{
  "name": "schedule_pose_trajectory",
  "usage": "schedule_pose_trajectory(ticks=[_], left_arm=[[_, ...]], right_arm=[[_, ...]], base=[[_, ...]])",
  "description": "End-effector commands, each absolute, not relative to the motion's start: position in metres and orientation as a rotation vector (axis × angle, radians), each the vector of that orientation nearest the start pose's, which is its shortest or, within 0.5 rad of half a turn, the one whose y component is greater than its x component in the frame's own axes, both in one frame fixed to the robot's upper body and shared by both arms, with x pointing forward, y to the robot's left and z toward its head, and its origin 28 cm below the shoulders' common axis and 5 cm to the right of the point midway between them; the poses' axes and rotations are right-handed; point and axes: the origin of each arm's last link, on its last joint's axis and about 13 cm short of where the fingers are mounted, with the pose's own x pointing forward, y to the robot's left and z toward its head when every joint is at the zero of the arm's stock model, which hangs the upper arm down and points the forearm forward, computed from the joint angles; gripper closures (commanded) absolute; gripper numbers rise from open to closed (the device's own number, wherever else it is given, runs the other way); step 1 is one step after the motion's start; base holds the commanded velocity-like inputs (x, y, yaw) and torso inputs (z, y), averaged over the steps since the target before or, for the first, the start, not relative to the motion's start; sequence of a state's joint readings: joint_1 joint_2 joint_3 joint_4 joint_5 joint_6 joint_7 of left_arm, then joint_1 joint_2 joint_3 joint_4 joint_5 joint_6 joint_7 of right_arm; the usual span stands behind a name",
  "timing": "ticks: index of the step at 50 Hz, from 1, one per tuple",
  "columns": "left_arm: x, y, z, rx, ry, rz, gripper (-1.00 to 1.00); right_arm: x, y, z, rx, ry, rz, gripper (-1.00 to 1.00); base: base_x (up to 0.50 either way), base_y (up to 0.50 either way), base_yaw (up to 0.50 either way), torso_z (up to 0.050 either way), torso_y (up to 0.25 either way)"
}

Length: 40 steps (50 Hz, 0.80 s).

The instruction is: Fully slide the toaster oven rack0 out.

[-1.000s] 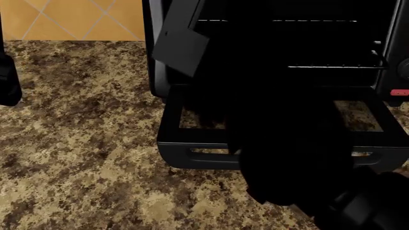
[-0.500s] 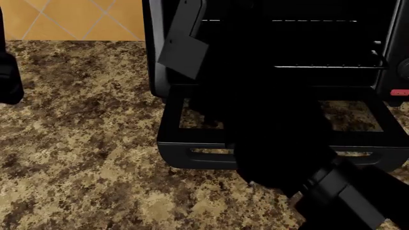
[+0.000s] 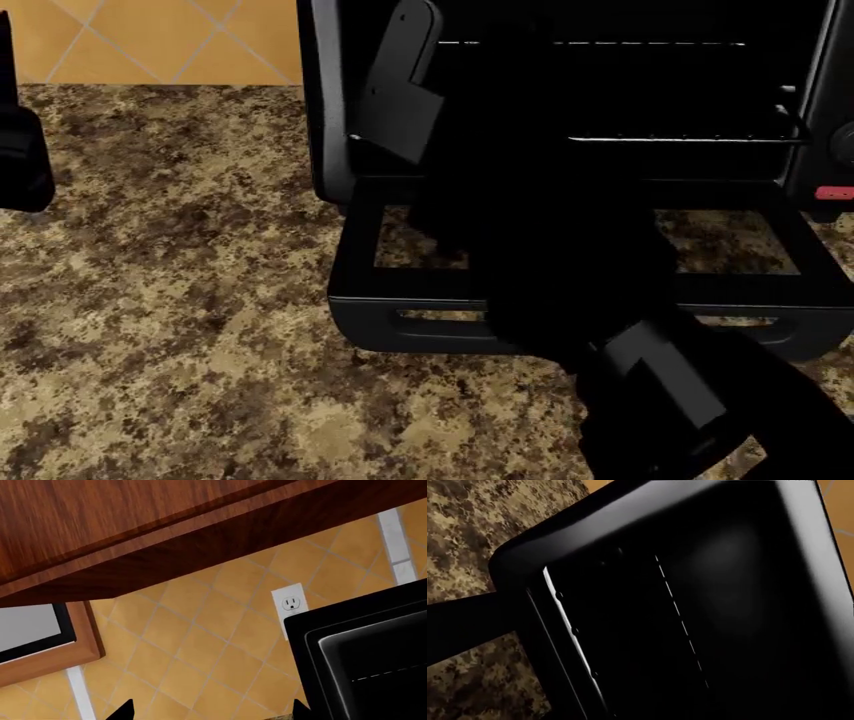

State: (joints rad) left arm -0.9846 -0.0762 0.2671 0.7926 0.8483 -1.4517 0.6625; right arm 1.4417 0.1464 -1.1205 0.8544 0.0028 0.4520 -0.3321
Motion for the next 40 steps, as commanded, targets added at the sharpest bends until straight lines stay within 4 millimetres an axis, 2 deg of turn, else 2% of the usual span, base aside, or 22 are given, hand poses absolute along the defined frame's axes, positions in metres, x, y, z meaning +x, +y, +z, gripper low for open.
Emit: schedule_pose_trajectory(ticks=[1,4,5,19,40], left_arm=[[0.229,0.233,0.301,0.332,-0.310,0.067,-1.00],[0.227,0.233,0.302,0.334,-0.314,0.068,-1.00],[0.227,0.233,0.302,0.334,-0.314,0.068,-1.00],[0.226,0.233,0.302,0.330,-0.322,0.068,-1.00],[0.223,0.229,0.306,0.328,-0.339,0.052,-1.00]], right_arm=[[0.433,-0.090,0.256,-1.118,0.175,0.374,-1.00],[0.434,-0.090,0.256,-1.113,0.176,0.375,-1.00],[0.434,-0.090,0.257,-1.112,0.175,0.377,1.00],[0.428,-0.092,0.261,-1.114,0.163,0.377,1.00],[0.384,-0.096,0.269,-1.139,0.105,0.397,1.00]], base=[[0.00,0.00,0.00,0.000,0.000],[0.00,0.00,0.00,0.000,0.000],[0.00,0.00,0.00,0.000,0.000],[0.00,0.00,0.00,0.000,0.000],[0.00,0.00,0.00,0.000,0.001]])
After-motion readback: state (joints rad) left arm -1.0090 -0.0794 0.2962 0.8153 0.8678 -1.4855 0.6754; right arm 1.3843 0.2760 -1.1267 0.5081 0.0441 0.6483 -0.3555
